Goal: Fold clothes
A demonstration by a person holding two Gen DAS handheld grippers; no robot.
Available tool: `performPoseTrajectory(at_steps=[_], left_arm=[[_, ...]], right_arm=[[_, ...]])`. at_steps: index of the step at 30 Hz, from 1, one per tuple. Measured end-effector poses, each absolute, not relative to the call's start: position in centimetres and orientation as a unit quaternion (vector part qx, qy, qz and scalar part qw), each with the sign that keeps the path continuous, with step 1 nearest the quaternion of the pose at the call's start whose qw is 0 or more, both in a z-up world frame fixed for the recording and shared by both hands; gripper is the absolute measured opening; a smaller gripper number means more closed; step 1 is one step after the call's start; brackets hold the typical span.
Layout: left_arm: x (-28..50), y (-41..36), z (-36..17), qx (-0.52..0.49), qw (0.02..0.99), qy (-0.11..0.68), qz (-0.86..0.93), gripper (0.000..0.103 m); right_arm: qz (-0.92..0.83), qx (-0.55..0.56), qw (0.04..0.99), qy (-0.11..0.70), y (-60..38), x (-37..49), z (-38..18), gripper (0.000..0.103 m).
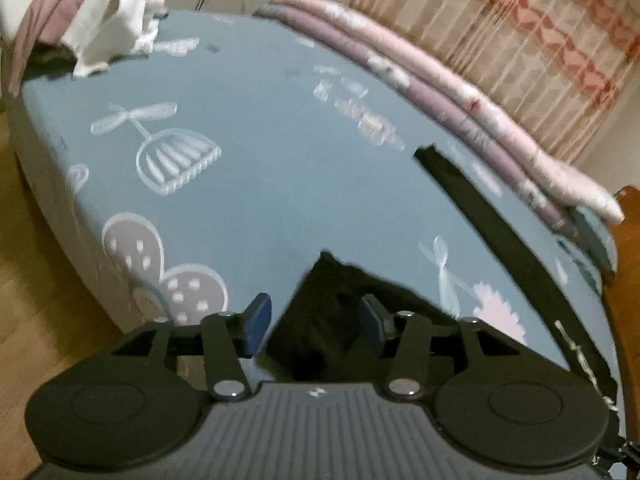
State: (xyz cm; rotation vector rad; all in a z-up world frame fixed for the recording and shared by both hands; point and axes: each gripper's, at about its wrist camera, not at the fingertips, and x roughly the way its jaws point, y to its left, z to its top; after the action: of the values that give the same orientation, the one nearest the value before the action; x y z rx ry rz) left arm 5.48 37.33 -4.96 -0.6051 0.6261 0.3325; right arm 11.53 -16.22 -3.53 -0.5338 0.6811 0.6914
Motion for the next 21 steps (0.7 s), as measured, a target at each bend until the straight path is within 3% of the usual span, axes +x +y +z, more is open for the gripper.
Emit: performPoseTrajectory(at_steps=[6, 14, 16, 17, 18, 21], left_arm=[[9.8, 37.6, -5.5, -0.256, 0.907, 0.301, 0.143, 0.056], [14.8, 38.1, -11.0, -0.251, 0.89, 0.365, 0.105, 0.056], [14.7, 37.1, -11.4, -0.225, 0.897, 0.37, 0.095, 0.051], [14.6, 36.5, -11.5, -0.21, 0.9, 0.371, 0.09, 0.041], [14.5, 36.0, -11.5, -0.195, 0.902, 0.374, 0.087, 0.019], [13.8, 36.0, -11.0, -0.211, 0.906, 0.354, 0.098, 0.019]], right_arm=[[0.304, -0.222, 0.874, 0.309, -16.6, 11.8, -2.4, 0.049], [0.269, -0.163, 0.899, 0.305, -17.9, 11.7, -1.3, 0.056], [0.261, -0.152, 0.903, 0.305, -18.1, 11.8, -1.2, 0.056], [0.259, -0.147, 0.904, 0.306, -18.1, 11.9, -1.2, 0.056], [0.257, -0.144, 0.905, 0.307, -18.1, 12.0, -1.3, 0.056], [0.252, -0.137, 0.905, 0.314, -17.8, 12.7, -1.8, 0.056]])
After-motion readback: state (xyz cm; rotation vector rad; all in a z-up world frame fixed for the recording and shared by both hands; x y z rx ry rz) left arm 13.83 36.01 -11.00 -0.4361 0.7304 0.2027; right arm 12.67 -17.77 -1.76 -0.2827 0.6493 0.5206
